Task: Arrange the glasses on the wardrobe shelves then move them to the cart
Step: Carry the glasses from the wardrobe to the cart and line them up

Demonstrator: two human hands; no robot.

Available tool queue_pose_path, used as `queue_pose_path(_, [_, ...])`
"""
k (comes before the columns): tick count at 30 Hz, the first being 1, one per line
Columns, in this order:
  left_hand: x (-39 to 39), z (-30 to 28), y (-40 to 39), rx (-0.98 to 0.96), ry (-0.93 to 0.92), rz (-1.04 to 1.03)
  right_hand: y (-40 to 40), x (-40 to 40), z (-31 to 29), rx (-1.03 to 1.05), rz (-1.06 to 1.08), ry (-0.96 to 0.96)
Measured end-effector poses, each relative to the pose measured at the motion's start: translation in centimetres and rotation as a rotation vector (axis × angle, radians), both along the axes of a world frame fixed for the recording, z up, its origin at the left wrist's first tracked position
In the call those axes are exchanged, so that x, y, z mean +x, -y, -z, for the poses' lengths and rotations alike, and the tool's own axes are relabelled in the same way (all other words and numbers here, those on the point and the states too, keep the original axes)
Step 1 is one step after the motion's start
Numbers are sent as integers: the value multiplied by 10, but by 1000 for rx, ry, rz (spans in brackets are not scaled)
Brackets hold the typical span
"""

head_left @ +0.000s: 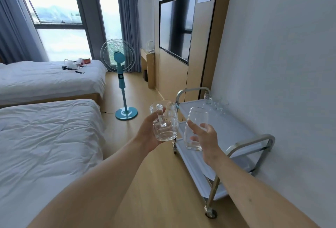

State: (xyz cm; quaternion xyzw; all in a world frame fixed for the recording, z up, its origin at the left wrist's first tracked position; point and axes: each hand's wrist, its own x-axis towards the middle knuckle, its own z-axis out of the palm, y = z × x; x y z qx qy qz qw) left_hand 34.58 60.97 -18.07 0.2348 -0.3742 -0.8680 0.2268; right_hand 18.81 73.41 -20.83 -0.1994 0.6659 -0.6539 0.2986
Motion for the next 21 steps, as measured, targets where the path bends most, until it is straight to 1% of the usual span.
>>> queue_pose_path(4, [-35, 4, 43, -16, 25, 0, 46, -34, 8, -17, -3, 25])
queue_pose_path(10, [-102, 17, 104, -6, 84, 24, 114, -93, 26, 26, 5, 55])
queue_pose_path(14, [-144, 27, 136, 2, 132, 26, 144, -136, 39, 74, 25, 55])
queue_pose_path(21, [-196, 46, 180, 21, 192, 58, 185, -192, 55, 92, 36, 83])
